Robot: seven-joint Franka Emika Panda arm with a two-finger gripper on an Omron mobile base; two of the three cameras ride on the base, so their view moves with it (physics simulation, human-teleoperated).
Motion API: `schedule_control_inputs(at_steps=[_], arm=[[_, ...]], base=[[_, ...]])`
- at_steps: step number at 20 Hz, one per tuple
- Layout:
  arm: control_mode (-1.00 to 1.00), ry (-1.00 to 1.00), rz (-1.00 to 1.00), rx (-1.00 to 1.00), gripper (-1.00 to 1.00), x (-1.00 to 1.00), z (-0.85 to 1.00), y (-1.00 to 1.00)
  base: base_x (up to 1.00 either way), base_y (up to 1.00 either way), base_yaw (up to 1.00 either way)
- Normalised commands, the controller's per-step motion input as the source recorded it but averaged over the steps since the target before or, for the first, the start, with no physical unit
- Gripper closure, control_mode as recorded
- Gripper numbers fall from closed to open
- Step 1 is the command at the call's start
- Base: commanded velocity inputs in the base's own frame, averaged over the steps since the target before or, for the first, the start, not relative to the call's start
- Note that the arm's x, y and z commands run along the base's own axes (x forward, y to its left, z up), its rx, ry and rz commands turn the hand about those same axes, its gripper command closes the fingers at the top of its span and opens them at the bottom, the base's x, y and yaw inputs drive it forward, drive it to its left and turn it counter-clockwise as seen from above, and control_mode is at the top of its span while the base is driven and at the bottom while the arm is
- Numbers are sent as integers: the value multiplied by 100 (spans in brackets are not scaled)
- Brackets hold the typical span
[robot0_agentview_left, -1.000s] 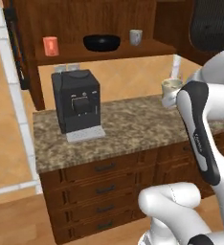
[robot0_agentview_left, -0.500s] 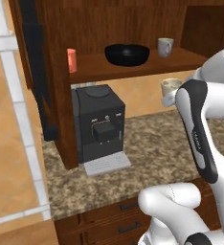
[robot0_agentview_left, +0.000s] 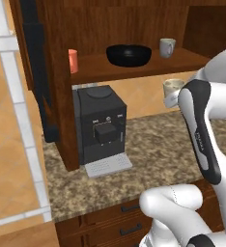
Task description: Gather all objects into one cabinet and sort the glasses and bowls to opposite sides.
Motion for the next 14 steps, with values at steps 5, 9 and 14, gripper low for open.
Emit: schedule_control_inputs(at_steps=[5,9,14], arm=[[100,0,0,0,100,0,0,0],[-100,-3,1,0,100,-9,17,7],[-100,-9,15,0,100,-28,86,56]], base=[[0,13,0],[-9,19,0],[0,0,0]])
